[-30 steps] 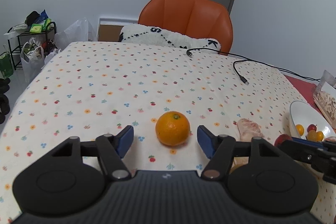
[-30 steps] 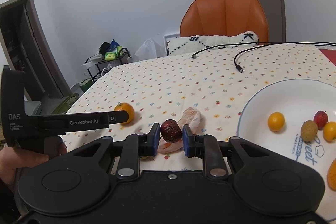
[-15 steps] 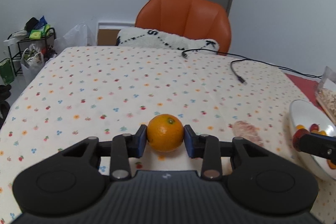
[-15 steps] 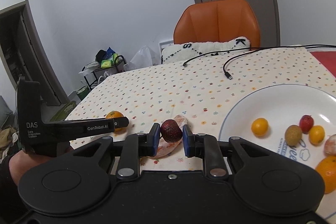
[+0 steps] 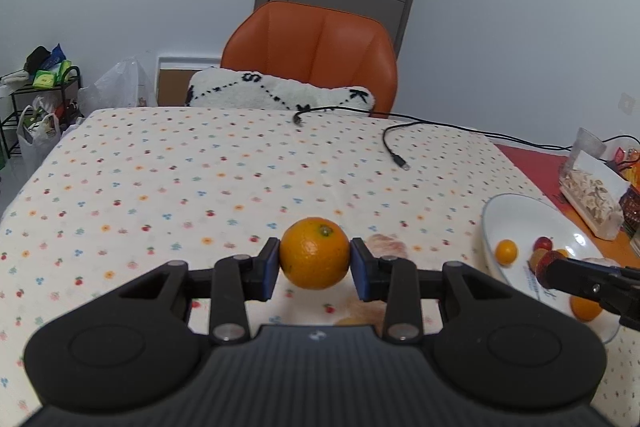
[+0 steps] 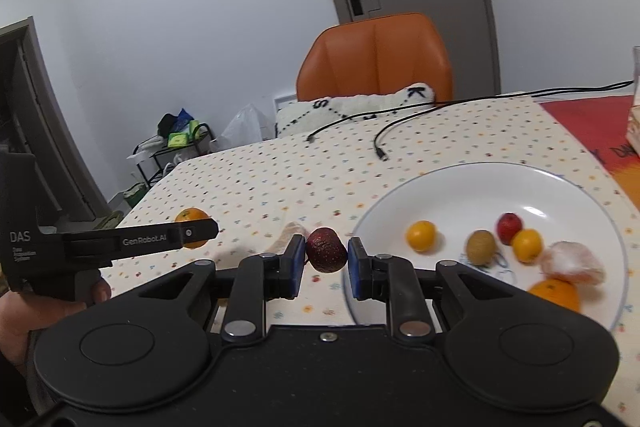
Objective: Organize fruits
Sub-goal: 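Carry the plum and orange over the plate and open both grippers to drop them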
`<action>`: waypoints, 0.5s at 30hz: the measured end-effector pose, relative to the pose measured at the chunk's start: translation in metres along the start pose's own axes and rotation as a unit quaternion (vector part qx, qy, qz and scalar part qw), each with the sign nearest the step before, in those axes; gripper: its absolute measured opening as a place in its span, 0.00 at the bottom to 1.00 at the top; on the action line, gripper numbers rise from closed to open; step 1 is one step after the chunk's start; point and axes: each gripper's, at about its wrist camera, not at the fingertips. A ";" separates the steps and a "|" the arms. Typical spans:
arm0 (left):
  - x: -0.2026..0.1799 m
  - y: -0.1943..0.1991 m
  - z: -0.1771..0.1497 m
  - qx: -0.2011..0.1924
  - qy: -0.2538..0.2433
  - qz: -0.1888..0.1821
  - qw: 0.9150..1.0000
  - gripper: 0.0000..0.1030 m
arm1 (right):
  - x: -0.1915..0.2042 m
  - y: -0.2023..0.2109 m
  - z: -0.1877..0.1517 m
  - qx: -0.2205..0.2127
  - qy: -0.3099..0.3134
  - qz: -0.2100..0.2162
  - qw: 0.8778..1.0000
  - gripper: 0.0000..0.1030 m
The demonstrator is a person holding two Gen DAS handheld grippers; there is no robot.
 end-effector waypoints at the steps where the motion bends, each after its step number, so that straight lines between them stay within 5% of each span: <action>1: -0.003 0.001 0.000 0.000 -0.001 -0.003 1.000 0.34 | -0.002 0.002 -0.001 -0.001 0.001 -0.005 1.000 0.21; 15: -0.038 0.011 -0.002 -0.005 -0.018 -0.040 0.999 0.34 | -0.032 0.023 -0.016 0.003 -0.018 -0.050 0.999 0.21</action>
Point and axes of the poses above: each gripper's, at about its wrist camera, not at the fingertips, and y roughly against the way its jaws point, x to its left, z to its top, and after that the axes turned 3 degrees about -x, right-handed
